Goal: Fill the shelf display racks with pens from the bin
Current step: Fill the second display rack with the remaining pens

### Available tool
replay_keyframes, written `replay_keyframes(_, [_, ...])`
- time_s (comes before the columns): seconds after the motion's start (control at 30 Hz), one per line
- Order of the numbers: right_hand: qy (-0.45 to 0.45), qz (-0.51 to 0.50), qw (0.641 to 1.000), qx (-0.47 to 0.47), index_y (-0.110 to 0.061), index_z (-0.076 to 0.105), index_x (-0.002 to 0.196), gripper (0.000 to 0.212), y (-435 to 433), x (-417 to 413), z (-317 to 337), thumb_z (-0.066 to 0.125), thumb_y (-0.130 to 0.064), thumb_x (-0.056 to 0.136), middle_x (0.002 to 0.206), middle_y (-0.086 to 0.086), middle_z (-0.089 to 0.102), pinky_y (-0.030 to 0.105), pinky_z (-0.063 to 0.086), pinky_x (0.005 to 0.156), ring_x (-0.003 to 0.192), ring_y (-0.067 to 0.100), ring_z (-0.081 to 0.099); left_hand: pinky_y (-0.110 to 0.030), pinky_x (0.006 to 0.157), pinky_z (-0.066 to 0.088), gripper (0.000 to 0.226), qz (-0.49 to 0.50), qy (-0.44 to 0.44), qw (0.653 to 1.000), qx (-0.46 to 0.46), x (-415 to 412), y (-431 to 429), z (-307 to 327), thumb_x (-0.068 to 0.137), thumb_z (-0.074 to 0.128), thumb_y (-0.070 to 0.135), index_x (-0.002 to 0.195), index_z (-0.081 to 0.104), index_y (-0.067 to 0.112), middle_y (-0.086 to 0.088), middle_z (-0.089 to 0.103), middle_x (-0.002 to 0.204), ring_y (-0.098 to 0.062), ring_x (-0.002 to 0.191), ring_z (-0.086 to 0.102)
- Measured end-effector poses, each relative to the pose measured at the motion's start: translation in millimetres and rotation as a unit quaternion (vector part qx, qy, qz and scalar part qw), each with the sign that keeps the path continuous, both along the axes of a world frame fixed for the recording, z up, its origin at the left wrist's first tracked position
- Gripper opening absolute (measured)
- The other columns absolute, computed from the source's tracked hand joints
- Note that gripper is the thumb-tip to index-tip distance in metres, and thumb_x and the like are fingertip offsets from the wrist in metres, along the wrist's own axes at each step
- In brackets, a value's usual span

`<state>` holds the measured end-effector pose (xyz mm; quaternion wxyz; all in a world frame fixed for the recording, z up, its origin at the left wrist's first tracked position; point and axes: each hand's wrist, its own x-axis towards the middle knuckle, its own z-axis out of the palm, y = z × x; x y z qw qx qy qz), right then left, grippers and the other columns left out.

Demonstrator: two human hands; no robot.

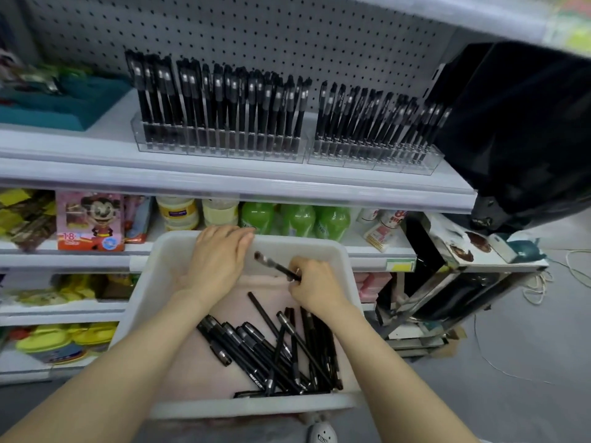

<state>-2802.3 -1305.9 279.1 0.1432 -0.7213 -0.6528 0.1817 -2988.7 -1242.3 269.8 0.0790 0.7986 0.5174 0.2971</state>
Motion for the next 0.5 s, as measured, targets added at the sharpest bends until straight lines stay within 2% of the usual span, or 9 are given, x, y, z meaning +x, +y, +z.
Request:
replay_keyframes(0.07, [0.055,0.000,0.998,0.014,-0.019,0.062,0.089,0.007,-3,7,14,0.056,-0.016,0.089,0.082,0.007,0.069,0.026,0.046,0.061,0.073,0.023,0.064,-0.034,0.088,0.039,0.058,0.009,-0.054,0.998,-0.041,3,1,13,0.103,0.021,0.045,0.115,0.070,0.018,-0.006,0.069,0.114,-0.026,0.107,0.058])
replay_keyframes(0.13, [0.141,0.006,0.989,0.039,-0.022,0.059,0.088,0.007,-6,15,27,0.057,-0.024,0.094,0.076,0.005,0.068,0.025,0.052,0.058,0.058,0.018,0.066,-0.033,0.079,0.040,0.045,0.018,-0.062,0.996,-0.058,6,5,21,0.105,0.032,0.038,0.109,0.072,0.017,-0.007,0.069,0.111,-0.027,0.104,0.061])
replay_keyframes(0.23, [0.229,0.011,0.969,0.093,-0.023,0.053,0.105,0.008,-5,32,47,0.054,-0.024,0.098,0.078,0.003,0.069,0.030,0.057,0.059,0.056,0.014,0.063,-0.035,0.075,0.046,0.028,0.001,-0.040,0.998,-0.039,22,11,36,0.101,0.045,0.031,0.103,0.071,0.021,-0.003,0.070,0.103,-0.025,0.097,0.062])
replay_keyframes(0.33, [0.228,0.007,0.964,0.138,-0.020,0.050,0.103,0.011,1,54,75,0.046,-0.030,0.101,0.076,0.002,0.070,0.028,0.052,0.059,0.059,0.008,0.059,-0.036,0.084,0.046,0.024,-0.035,-0.021,0.999,-0.012,56,19,56,0.098,0.052,0.027,0.112,0.070,0.021,0.001,0.067,0.110,-0.023,0.104,0.060])
replay_keyframes(0.4, [0.207,-0.004,0.967,0.150,-0.014,0.054,0.096,0.026,6,74,92,0.039,-0.034,0.104,0.074,0.001,0.070,0.024,0.046,0.062,0.058,0.004,0.056,-0.035,0.089,0.043,0.024,-0.059,-0.019,0.998,0.005,82,24,72,0.098,0.052,0.026,0.116,0.068,0.022,0.002,0.064,0.114,-0.023,0.108,0.056])
replay_keyframes(0.5, [0.191,-0.029,0.966,0.173,-0.016,0.062,0.093,0.028,16,109,107,0.041,-0.032,0.102,0.078,-0.003,0.068,0.031,0.046,0.070,0.068,0.011,0.058,-0.034,0.095,0.040,0.030,-0.078,0.006,0.996,0.042,122,34,91,0.098,0.052,0.026,0.126,0.062,0.023,0.003,0.058,0.124,-0.019,0.115,0.049])
